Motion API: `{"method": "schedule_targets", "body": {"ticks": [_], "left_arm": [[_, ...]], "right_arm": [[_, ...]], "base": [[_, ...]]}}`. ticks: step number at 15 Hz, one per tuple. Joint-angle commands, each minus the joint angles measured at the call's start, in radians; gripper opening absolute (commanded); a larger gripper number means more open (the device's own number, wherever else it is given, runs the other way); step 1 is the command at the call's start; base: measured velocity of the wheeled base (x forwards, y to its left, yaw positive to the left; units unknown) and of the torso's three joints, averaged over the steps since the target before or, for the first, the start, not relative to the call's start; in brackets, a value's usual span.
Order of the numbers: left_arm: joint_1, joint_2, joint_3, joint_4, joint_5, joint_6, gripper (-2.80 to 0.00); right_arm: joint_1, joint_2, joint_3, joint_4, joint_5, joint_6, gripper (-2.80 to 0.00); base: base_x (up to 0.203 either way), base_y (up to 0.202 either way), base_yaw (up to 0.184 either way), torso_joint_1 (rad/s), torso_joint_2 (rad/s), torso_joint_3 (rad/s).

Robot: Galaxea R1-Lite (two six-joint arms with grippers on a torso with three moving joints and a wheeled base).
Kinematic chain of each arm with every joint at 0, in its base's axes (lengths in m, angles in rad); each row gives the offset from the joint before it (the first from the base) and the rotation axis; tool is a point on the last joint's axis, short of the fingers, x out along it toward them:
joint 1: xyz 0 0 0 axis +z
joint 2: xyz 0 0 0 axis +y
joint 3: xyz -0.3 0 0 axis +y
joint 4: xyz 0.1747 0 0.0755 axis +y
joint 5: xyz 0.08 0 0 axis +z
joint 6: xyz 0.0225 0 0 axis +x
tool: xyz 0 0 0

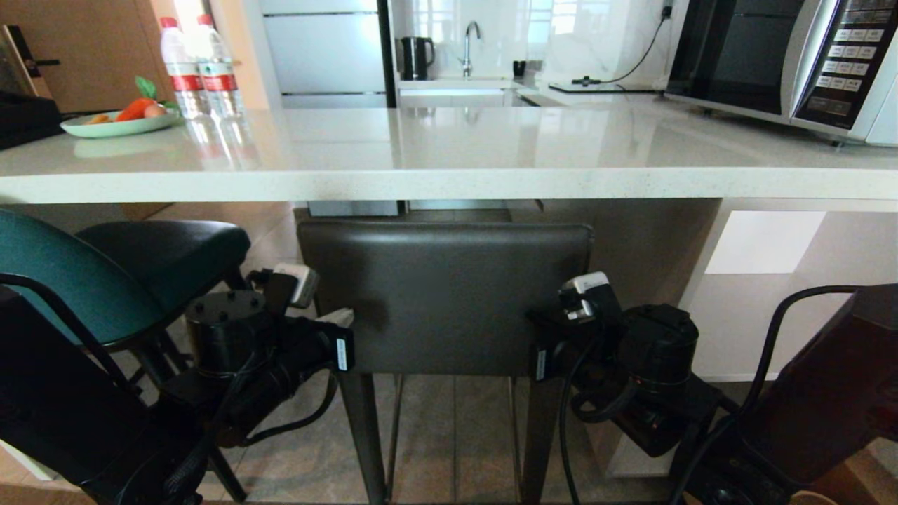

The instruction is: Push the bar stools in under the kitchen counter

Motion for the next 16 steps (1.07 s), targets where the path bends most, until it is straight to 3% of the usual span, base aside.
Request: {"method": "schedule_targets", "body": {"ticks": [1, 6, 12, 14, 16], "left_arm": [[0.001, 0.008, -0.001, -0.005, 0.003, 0.000, -2.80], [-0.008, -0.011, 0.012, -0.005, 0.006, -0.002, -2.80], [0.052, -0.303, 0.208, -0.004, 0.013, -0.020, -2.80], [0.069, -0.461, 0.261, -0.003, 0.030, -0.027, -2.80], [0.098, -0.635, 0.306, 0.007, 0.042, -0.030, -2.80]], "right_arm": [[-0.007, 0.017, -0.001, -0.005, -0.002, 0.002, -2.80], [-0.007, -0.011, 0.022, -0.008, -0.005, 0.003, -2.80], [-0.049, -0.344, 0.267, -0.008, -0.031, 0.008, -2.80], [-0.145, -0.514, 0.341, -0.006, -0.045, 0.021, -2.80], [-0.302, -0.668, 0.415, -0.004, -0.047, 0.027, -2.80]], "base": [[0.000, 0.000, 0.000, 0.000, 0.00, 0.000], [0.000, 0.000, 0.000, 0.000, 0.00, 0.000], [0.000, 0.000, 0.000, 0.000, 0.00, 0.000], [0.000, 0.000, 0.000, 0.000, 0.00, 0.000], [0.000, 0.000, 0.000, 0.000, 0.00, 0.000]]}}
